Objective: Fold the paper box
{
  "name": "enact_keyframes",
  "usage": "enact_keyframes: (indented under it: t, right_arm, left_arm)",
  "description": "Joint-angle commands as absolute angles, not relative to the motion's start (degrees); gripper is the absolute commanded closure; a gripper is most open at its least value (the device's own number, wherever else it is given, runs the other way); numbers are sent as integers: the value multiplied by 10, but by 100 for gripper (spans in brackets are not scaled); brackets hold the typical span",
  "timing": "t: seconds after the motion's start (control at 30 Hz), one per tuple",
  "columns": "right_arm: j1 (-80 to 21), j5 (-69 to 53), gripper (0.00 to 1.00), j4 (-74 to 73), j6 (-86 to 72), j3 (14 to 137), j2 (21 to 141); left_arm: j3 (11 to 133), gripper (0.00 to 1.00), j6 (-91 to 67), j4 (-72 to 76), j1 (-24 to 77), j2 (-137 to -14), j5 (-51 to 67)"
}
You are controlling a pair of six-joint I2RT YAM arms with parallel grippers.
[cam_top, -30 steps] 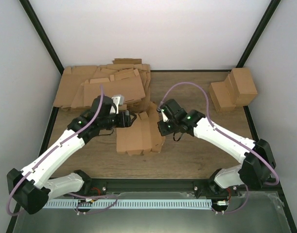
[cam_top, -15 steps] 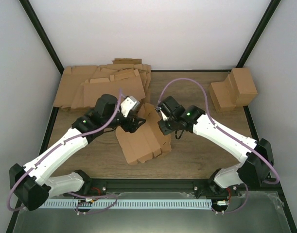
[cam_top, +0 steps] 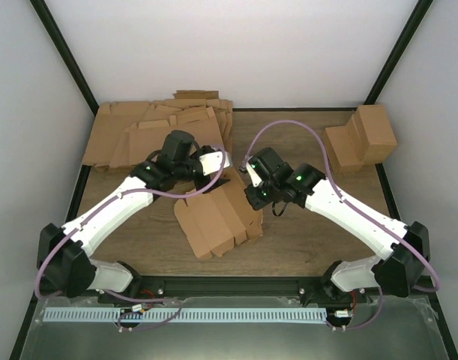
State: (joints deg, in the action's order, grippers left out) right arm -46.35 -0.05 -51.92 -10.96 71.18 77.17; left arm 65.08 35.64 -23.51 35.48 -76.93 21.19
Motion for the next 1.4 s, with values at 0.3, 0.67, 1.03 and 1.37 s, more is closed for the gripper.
enact_keyframes:
  t: [0.3, 0.67, 1.03, 1.37]
  right_arm:
    - [-467, -21, 99, -515, -102, 716, 743]
    - [-468, -33, 99, -514, -101, 713, 744]
    - [-467, -8, 96, -510, -116, 710, 747]
    - [-467, 78, 77, -497, -156, 697, 730]
  left_arm:
    - [754, 30, 544, -350, 313, -870, 313]
    - [751, 40, 575, -346, 282, -903, 299]
    - [766, 83, 614, -389, 272, -924, 315]
    - [765, 96, 606, -393, 274, -894, 315]
